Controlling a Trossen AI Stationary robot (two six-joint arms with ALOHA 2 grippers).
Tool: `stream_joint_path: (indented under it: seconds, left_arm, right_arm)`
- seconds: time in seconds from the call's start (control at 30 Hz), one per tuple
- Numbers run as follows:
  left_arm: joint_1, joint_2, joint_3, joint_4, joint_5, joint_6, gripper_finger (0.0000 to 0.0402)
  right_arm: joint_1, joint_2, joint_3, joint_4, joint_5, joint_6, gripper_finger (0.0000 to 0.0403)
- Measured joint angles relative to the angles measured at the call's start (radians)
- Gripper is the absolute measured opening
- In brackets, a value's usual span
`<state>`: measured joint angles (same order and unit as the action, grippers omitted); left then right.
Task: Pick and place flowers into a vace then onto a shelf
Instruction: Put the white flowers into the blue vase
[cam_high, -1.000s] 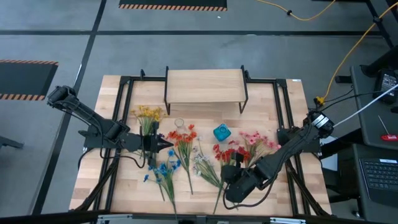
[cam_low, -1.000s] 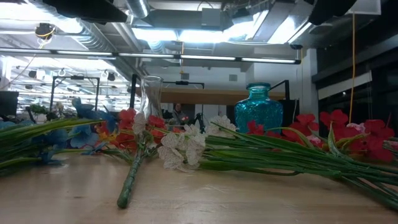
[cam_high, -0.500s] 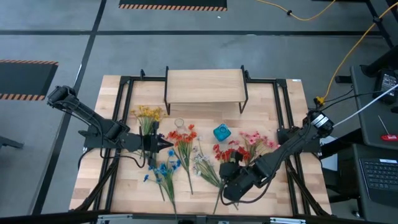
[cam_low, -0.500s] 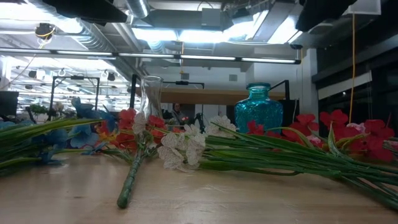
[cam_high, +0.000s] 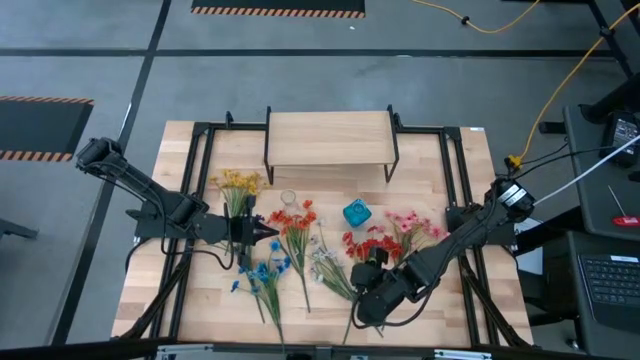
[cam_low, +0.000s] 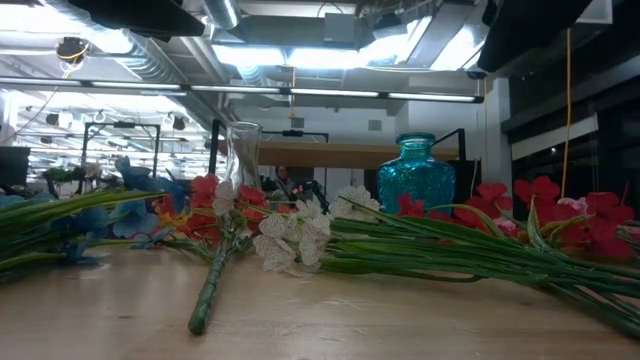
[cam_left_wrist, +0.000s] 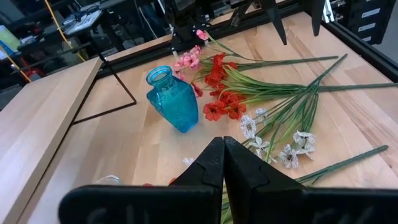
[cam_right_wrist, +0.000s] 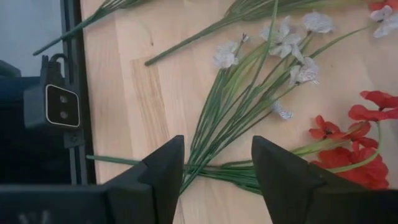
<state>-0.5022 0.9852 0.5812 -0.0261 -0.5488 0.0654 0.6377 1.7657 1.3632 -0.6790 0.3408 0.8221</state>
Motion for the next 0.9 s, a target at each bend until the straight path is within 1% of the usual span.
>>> stream_joint_path:
  seconds: [0.23, 0.37, 0.7, 0.9]
  left_arm:
    - [0.0, 0.0, 0.0, 0.0, 0.0, 0.0, 0.0003]
    - [0.0, 0.0, 0.0, 0.0, 0.0, -0.001, 0.0003]
    - [0.0, 0.0, 0.0, 0.0, 0.0, -0.016, 0.0003]
    - [0.0, 0.0, 0.0, 0.0, 0.0, -0.018, 0.0003]
  right_arm:
    - [-0.001, 0.024, 0.0, 0.014, -0.005, 0.002, 0.0179]
    - [-0.001, 0.062, 0.0, 0.038, -0.035, -0.015, 0.0174]
    - [-0.003, 0.16, 0.0, 0.071, -0.049, -0.014, 0.0173]
    - [-0.018, 0.194, 0.0, 0.083, -0.057, -0.012, 0.0173]
